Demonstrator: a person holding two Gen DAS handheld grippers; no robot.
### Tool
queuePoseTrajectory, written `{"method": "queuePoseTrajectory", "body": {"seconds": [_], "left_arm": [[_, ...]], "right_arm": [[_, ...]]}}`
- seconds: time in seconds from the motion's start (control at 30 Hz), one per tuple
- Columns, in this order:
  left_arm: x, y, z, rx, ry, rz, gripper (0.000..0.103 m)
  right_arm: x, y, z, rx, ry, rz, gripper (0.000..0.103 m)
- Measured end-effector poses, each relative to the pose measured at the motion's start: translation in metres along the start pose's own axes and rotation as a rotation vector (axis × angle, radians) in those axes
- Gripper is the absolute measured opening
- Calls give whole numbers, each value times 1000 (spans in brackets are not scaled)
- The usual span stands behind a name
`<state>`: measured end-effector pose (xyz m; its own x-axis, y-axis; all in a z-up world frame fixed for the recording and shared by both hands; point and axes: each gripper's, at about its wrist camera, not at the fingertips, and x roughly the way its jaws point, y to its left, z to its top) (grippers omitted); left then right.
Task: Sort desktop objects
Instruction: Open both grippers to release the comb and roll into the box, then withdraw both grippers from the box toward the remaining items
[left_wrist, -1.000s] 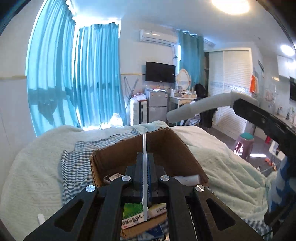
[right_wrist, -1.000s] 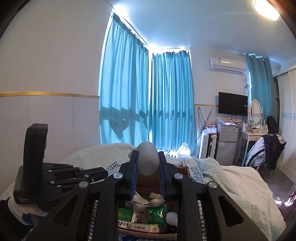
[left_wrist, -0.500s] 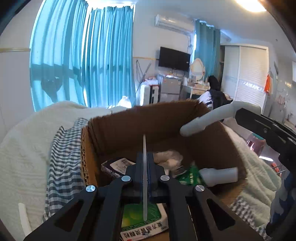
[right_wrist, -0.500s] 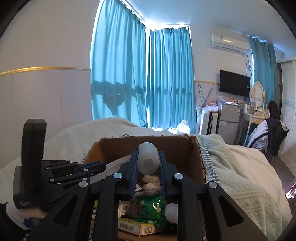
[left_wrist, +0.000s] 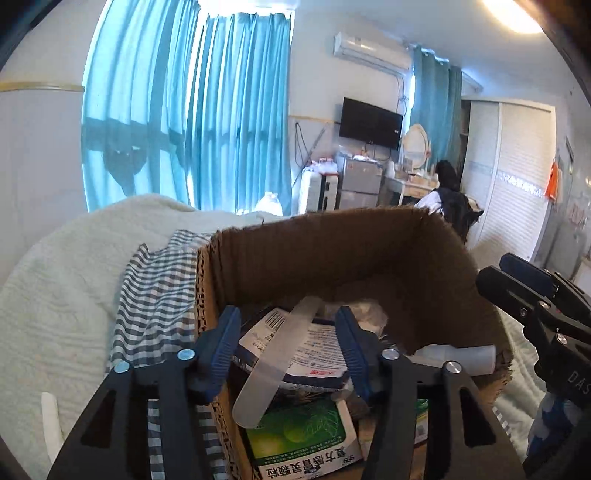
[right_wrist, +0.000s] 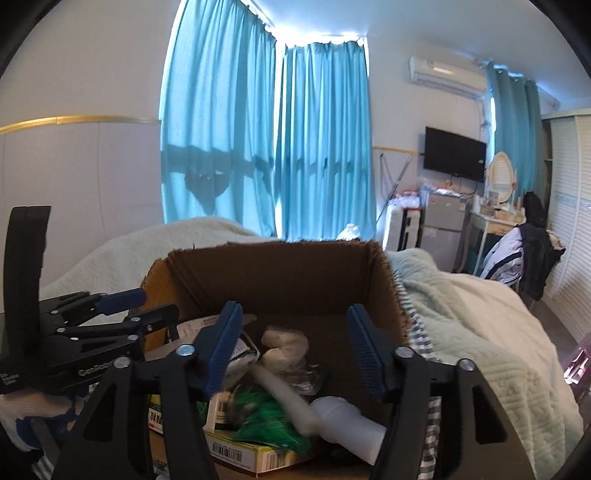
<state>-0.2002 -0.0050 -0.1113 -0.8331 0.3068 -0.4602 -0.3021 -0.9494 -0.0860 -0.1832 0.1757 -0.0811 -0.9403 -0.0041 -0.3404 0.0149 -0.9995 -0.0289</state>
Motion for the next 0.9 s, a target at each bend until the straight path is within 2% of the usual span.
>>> {"method": "queuePoseTrajectory", "body": {"seconds": [0.07,0.13,0.17,0.33,0.43,0.63,0.77,0.9], "left_arm": [[-8,-1,4,-2,-20,8,76],[-18,0,6,-8,-49,20,100],[-25,0,8,-13,-74,28,103],[-49,-2,14,-19,-121,42,103],[-60,-2,13,-15,-139,49,103],[-77,-8,0,-3,-144,71,103],[-87,-9,-13,-15,-179,126,103],[-93,-8,-25,-23,-158,114,103]], "right_arm": [[-8,-3,3,13,-16,-5,66],[-18,-5,5,20,-34,-14,71],[-23,-6,6,20,-42,-20,75],[-50,-8,11,29,-91,-45,96],[-67,-12,10,44,-120,-51,103],[-91,-18,-4,59,-113,-64,103],[-100,-21,-16,71,-96,-55,103],[-109,-20,-22,63,-95,-73,103]]}}
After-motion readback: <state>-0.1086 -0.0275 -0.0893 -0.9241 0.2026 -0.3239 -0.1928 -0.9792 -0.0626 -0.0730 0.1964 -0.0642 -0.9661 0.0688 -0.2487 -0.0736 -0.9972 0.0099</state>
